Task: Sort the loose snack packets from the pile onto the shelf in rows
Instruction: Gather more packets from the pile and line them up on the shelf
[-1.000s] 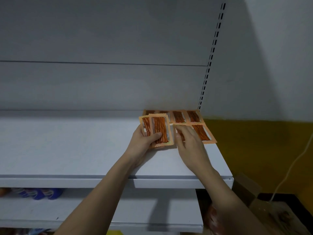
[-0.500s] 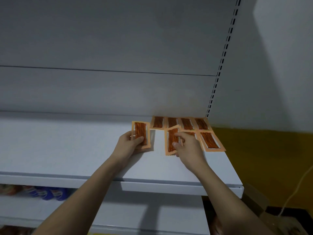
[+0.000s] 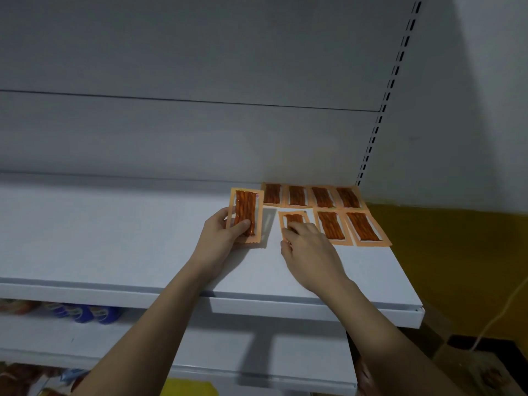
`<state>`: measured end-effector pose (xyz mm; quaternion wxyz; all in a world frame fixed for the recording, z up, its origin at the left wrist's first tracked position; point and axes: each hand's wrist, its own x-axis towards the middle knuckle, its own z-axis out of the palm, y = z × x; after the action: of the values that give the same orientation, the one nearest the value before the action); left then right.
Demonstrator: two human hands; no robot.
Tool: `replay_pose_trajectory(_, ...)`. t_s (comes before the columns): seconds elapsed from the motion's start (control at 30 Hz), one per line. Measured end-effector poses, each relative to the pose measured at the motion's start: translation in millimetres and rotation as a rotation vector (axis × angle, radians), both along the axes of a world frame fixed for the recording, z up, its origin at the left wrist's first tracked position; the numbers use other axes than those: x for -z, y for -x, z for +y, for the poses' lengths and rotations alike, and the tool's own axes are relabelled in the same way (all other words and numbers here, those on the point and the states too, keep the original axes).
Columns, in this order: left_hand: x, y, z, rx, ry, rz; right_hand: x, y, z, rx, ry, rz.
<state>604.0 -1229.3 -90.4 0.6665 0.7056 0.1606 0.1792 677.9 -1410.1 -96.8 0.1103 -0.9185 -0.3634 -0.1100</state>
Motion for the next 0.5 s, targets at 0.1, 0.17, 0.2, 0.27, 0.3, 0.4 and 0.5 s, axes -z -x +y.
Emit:
replay_pose_trajectory(0.1, -0.8, 1.1, -0.4, -0.004, 0.006, 0.004, -0.6, -5.3, 4.7, 0.024, 0.026, 0.015)
replay_pose_trajectory(0.17, -1.3, 1.8, -1.8, -0.012, -0.008, 0.019, -0.6, -6.5, 5.2, 0.037, 0.03, 0.023)
replay_pose_trajectory(0.2, -1.5, 2.2, -2.4, -0.012, -0.013, 0.022, -0.4, -6.4, 4.9, 0.041, 0.029, 0.02)
replay_pose_trajectory(0.27, -1.4, 1.8, -1.9, -0.01, -0.012, 0.02, 0.7, -5.7, 4.7, 0.049, 0.023, 0.005)
replay_pose_trajectory(0.3, -1.9, 1.7, -1.8, -0.01, -0.013, 0.02, 1.3, -5.5, 4.7, 0.053, 0.021, 0.001)
replay_pose_trajectory(0.4, -2.2, -0.2, -1.7, -0.035, -0.021, 0.01, 1.0, -6.5, 4.5, 0.062, 0.019, 0.015)
replay_pose_trajectory(0.5, -2.7, -5.4, -6.1, -0.078, -0.103, 0.024, -1.5, -5.7, 3.3, 0.05, -0.012, 0.027)
